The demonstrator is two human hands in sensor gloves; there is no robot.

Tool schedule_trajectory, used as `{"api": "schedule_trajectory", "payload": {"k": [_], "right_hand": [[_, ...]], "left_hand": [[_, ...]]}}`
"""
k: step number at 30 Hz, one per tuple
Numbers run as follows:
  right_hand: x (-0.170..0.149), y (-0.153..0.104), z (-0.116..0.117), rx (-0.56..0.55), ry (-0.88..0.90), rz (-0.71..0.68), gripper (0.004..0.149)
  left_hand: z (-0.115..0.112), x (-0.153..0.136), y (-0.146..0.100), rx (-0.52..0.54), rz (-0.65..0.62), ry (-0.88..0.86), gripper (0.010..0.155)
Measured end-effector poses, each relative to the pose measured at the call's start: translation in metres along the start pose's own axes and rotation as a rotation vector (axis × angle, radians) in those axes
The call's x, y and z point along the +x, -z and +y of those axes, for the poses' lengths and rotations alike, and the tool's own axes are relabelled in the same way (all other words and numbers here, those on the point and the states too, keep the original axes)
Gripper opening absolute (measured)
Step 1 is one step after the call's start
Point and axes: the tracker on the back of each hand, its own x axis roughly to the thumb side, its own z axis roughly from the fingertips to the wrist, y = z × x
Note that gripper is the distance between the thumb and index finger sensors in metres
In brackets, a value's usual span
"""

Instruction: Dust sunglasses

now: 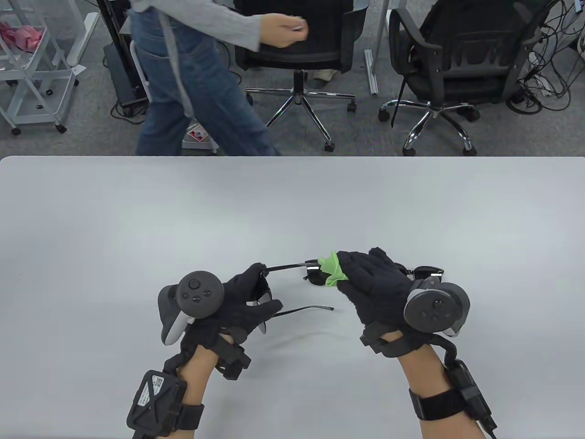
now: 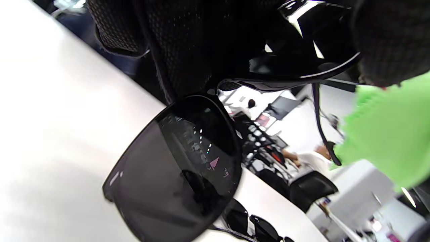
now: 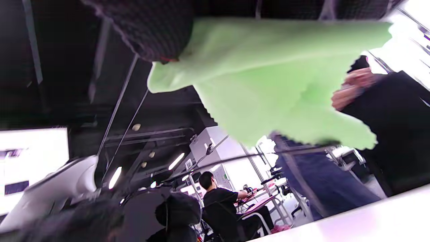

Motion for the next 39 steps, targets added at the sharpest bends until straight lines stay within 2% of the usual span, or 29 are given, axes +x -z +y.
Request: {"api": "schedule_trajectory", "payload": {"k": [3,7,12,14,17,23,26,29,31,34,37,39], "right_hand": [[0.023,0.001,0.018,0.09,-0.141,-0.12,0.048],[0.04,-0.001,0.049,0.237,-0.264,-0.21,0.048],[0.042,-0.005,0.076,0.396,-0.206,-0.193,0.048],[0.043,-0.007,0.082,0.437,-0.187,-0.193,0.049],[0.046,-0.008,0.093,0.556,-0.165,-0.214,0.049],[0.053,-0.011,0.107,0.739,-0.203,-0.229,0.052],[0.051,-0.011,0.107,0.773,-0.193,-0.212,0.062],[0.047,-0.01,0.105,0.667,-0.055,-0.156,0.062],[0.049,-0.01,0.105,0.63,-0.15,-0.17,0.054],[0.059,-0.013,0.113,0.636,-0.373,-0.277,0.051],[0.069,-0.016,0.12,0.626,-0.482,-0.349,0.052],[0.073,-0.015,0.12,0.607,-0.507,-0.383,0.047]], "left_hand": [[-0.003,-0.012,0.001,-0.038,0.087,-0.131,0.096],[-0.004,-0.018,0.002,-0.059,0.126,-0.227,0.098],[-0.004,-0.018,0.001,-0.065,0.128,-0.237,0.098],[-0.003,-0.02,0.001,-0.069,0.13,-0.257,0.098],[-0.003,-0.022,0.002,-0.071,0.136,-0.305,0.098],[0.001,-0.026,0.001,-0.059,0.135,-0.365,0.097],[0.001,-0.026,0.001,-0.059,0.136,-0.396,0.097],[0.001,-0.024,0.001,-0.05,0.123,-0.389,0.097],[0.0,-0.021,0.0,-0.047,0.114,-0.401,0.097],[-0.002,-0.02,0.0,-0.05,0.116,-0.403,0.097],[-0.007,-0.025,0.002,-0.081,0.149,-0.488,0.097],[-0.01,-0.029,0.003,-0.091,0.167,-0.523,0.096]]}}
